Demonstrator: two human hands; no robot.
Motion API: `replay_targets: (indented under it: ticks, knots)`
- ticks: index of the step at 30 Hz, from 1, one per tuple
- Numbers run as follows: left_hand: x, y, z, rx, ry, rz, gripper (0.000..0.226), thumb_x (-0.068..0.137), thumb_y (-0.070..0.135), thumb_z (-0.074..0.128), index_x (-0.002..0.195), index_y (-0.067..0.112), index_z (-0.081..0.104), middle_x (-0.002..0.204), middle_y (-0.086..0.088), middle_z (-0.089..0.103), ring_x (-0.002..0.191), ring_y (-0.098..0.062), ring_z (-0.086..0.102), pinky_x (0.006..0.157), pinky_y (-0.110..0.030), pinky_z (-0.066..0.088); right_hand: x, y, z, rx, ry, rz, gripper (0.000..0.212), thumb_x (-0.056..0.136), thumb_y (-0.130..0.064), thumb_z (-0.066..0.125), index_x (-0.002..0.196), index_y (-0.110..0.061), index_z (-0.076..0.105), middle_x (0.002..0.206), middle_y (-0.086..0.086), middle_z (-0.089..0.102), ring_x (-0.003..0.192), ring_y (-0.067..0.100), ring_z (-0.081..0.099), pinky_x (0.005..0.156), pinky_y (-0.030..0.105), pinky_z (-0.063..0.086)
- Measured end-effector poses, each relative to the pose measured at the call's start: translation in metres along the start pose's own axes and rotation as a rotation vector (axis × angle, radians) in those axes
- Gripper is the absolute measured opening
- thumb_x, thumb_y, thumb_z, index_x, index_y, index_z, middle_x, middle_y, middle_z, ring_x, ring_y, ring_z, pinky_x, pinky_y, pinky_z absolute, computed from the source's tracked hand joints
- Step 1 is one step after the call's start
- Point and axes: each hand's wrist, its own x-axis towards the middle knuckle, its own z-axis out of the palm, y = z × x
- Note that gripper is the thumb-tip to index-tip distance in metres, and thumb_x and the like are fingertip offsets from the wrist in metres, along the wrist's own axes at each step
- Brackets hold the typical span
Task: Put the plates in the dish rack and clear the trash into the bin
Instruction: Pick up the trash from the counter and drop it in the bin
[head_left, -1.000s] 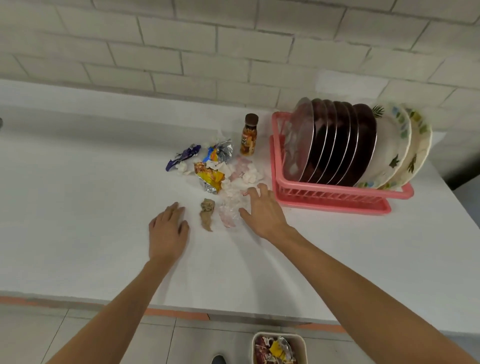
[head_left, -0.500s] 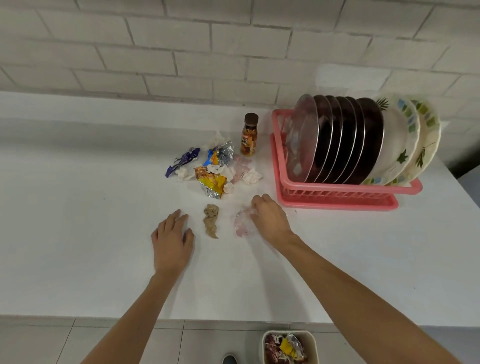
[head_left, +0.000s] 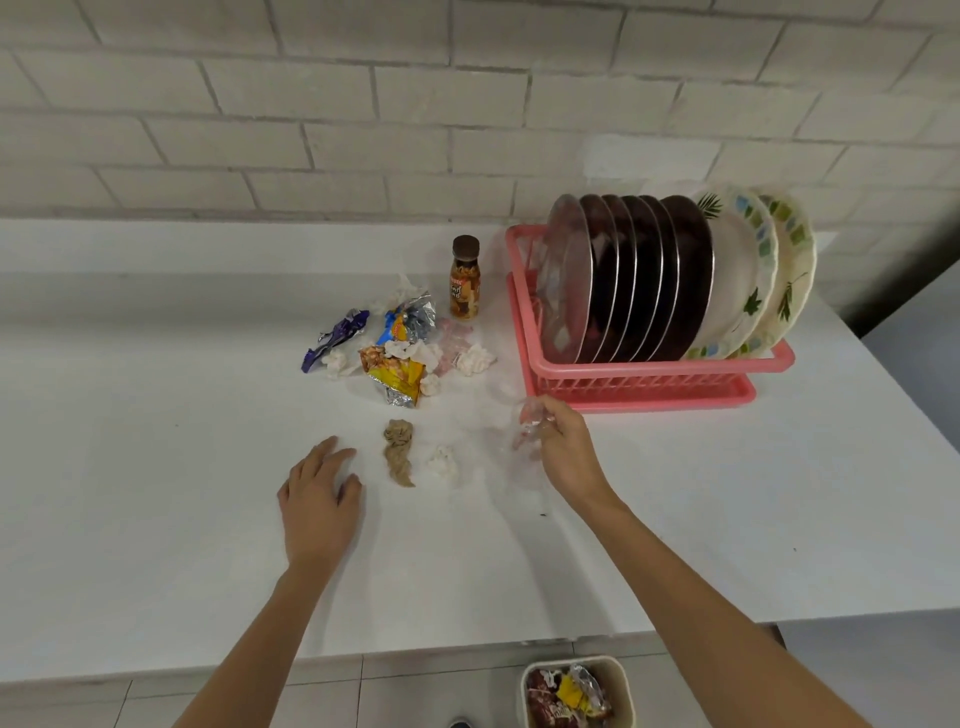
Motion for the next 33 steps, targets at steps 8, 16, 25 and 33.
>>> replay_targets:
  ticks: [8,16,25,33]
  knots:
    - [-0.027,0.069,-0.026,-0.624,0.057,-0.027,0.021,0.090,0.011,0.054,0.104,0.019,0.068,0.112,0.005,0.067,0.104,-0.011,0.062,0.090,-0.028,0.048,-0.025,-0.012,-0.006,0.164,0.004,0.057,0.034,0.073,0.021,0.026,0.074,-0.001,0.051,0.071,0.010,0.057,0.066,0.026,0.059,0.059,0.035,0.049]
    - [-0.056,0.162,-0.007,-1.007,-0.628,-0.532,0.049,0.099,0.052,0.037,0.114,0.014,0.063,0.096,-0.015,0.073,0.082,-0.034,0.072,0.076,-0.051,0.059,-0.035,-0.027,0.019,0.302,0.050,-0.001,0.032,0.078,0.021,0.042,0.066,-0.007,0.052,0.067,0.006,0.057,0.062,0.020,0.056,0.064,0.038,0.051]
    - [-0.044,0.165,-0.016,-1.389,-0.732,-0.588,0.032,0.099,0.040,0.046,0.107,0.014,0.064,0.088,-0.008,0.064,0.071,-0.017,0.062,0.067,-0.034,0.052,-0.066,0.000,0.016,-0.532,-0.253,-0.296,0.040,0.098,-0.014,0.038,0.136,-0.019,0.052,0.150,-0.007,0.032,0.136,0.011,0.032,0.113,0.028,0.031]
    - [-0.037,0.149,-0.020,-1.196,-0.438,-0.609,0.030,0.082,-0.008,0.036,0.078,0.010,0.059,0.072,-0.009,0.057,0.055,-0.013,0.052,0.048,-0.024,0.038,-0.086,-0.007,0.020,-0.542,-0.383,-0.400,0.064,0.101,-0.045,0.040,0.156,-0.029,0.012,0.162,-0.012,0.007,0.146,0.001,0.011,0.119,0.024,0.018]
